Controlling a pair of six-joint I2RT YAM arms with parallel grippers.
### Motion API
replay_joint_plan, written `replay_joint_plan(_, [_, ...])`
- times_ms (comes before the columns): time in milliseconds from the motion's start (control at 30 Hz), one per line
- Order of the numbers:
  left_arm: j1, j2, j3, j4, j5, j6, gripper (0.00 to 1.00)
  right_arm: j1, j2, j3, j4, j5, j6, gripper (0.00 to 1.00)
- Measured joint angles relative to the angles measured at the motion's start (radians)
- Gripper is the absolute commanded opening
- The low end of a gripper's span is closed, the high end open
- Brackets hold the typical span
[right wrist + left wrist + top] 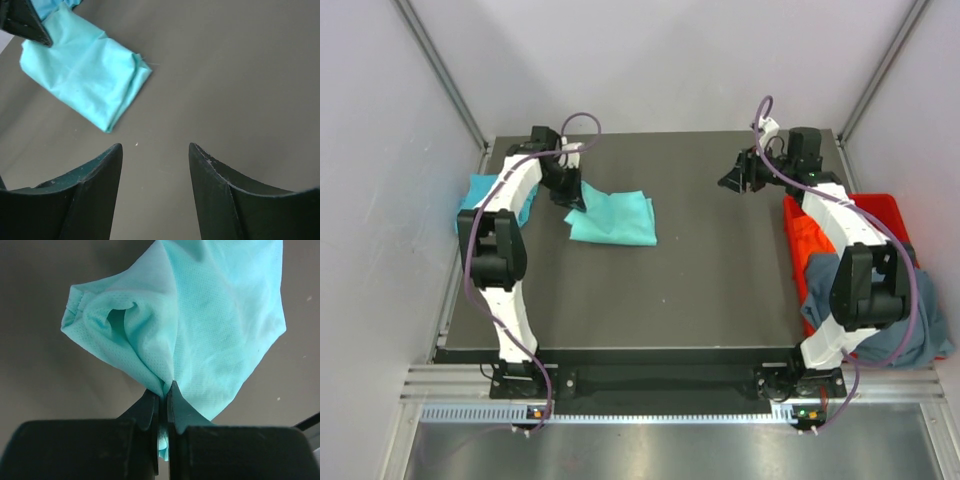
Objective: Fold and stack the t-shirts
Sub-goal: Neatly place the folded tshirt to the corner
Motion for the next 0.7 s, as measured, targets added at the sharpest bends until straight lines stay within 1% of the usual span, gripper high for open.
replay_joint_plan(167, [0.06, -0.06, 0.023, -0.084, -0.119, 0.078, 0.0, 0.0, -0.002, -0.026, 0.011, 0.004, -0.001, 0.56])
replay_joint_plan(267, [0.11, -0.096, 0.05, -0.096, -0.196, 0.115, 0.0, 0.0, -0.002, -0.04, 0.013, 0.003, 0.001, 0.56])
replay_joint_plan(467, [0.189, -0.136, 0.066, -0.079, -0.328, 0.173, 0.0, 0.0, -0.002, -0.044, 0.027, 0.001, 0.009, 0.56])
replay_joint_plan(700, [0.204, -0.131, 0.066, -0.031, -0.47, 0.22, 0.0, 0.0, -0.002, -0.064, 0.04, -0.002, 0.011, 0.56])
